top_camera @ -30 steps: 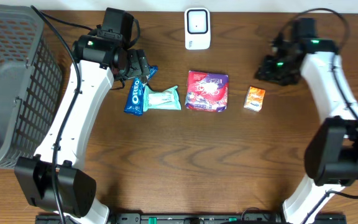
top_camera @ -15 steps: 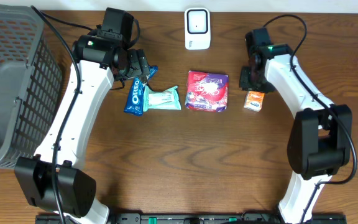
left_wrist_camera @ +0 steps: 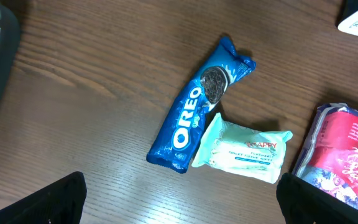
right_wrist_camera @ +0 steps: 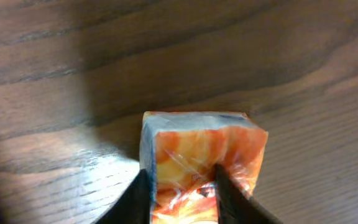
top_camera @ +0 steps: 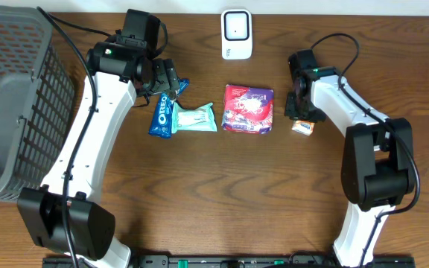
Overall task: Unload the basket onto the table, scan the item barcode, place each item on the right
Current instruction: 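Carry the orange box with the right gripper under the scanner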
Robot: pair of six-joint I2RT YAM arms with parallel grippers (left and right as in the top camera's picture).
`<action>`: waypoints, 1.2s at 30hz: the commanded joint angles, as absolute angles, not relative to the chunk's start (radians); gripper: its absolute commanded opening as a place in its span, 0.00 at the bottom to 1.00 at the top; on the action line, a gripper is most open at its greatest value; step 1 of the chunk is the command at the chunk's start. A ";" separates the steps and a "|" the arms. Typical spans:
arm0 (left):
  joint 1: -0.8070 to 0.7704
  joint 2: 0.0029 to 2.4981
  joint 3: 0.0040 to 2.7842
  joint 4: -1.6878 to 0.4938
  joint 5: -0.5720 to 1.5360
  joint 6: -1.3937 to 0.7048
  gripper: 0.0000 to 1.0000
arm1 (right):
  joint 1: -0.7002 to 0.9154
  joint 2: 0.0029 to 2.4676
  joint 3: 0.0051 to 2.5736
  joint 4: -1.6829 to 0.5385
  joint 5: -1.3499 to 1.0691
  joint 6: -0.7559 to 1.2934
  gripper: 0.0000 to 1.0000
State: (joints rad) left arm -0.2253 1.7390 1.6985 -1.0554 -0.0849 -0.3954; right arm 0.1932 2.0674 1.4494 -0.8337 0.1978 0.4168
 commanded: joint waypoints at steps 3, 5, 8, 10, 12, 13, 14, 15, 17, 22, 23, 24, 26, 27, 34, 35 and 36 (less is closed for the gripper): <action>-0.224 1.745 1.704 -1.061 -0.094 -0.393 0.98 | 0.200 2.080 1.393 -0.829 0.161 0.441 0.01; -0.224 1.745 1.704 -1.061 -0.094 -0.393 0.98 | 0.197 2.078 1.399 -0.823 0.098 0.440 0.01; -0.224 1.745 1.704 -1.061 -0.094 -0.393 0.98 | 0.179 2.077 1.434 -0.826 -0.046 0.405 0.01; -0.224 1.745 1.704 -1.061 -0.094 -0.393 0.98 | 0.152 2.074 1.474 -0.827 -0.201 0.349 0.01; -0.224 1.745 1.704 -1.061 -0.094 -0.393 0.98 | 0.116 2.073 1.513 -0.830 -0.374 0.289 0.01; -0.224 1.745 1.704 -1.061 -0.094 -0.393 0.98 | 0.094 2.073 1.531 -0.832 -0.470 0.258 0.01; -0.224 1.745 1.704 -1.061 -0.094 -0.393 0.98 | 0.072 2.073 1.543 -0.831 -0.566 0.231 0.01; -0.224 1.745 1.704 -1.061 -0.094 -0.393 0.98 | 0.044 2.073 1.548 -0.824 -0.669 0.207 0.01; -0.224 1.745 1.704 -1.061 -0.094 -0.393 0.98 | 0.001 2.074 1.548 -0.820 -0.794 0.167 0.01; -0.224 1.745 1.704 -1.061 -0.094 -0.393 0.98 | -0.071 2.083 1.493 -0.827 -0.863 0.112 0.01; -0.224 1.745 1.704 -1.061 -0.094 -0.393 0.98 | -0.081 2.084 1.472 -0.819 -0.877 0.098 0.01; -0.224 1.745 1.704 -1.061 -0.094 -0.393 0.98 | -0.090 2.087 1.449 -0.809 -0.893 0.089 0.01; -0.224 1.745 1.704 -1.061 -0.094 -0.393 0.98 | -0.115 2.097 1.397 -0.772 -0.908 0.088 0.01; -0.224 1.745 1.704 -1.061 -0.094 -0.393 0.98 | -0.124 2.102 1.382 -0.760 -0.908 0.088 0.01; -0.224 1.745 1.704 -1.061 -0.094 -0.393 0.98 | -0.227 2.113 1.362 -0.781 -0.781 0.062 0.03; -0.224 1.745 1.704 -1.061 -0.094 -0.393 0.98 | -0.242 2.113 1.371 -0.799 -0.750 0.062 0.05; -0.224 1.745 1.704 -1.061 -0.094 -0.393 0.98 | -0.255 2.113 1.381 -0.817 -0.723 0.061 0.09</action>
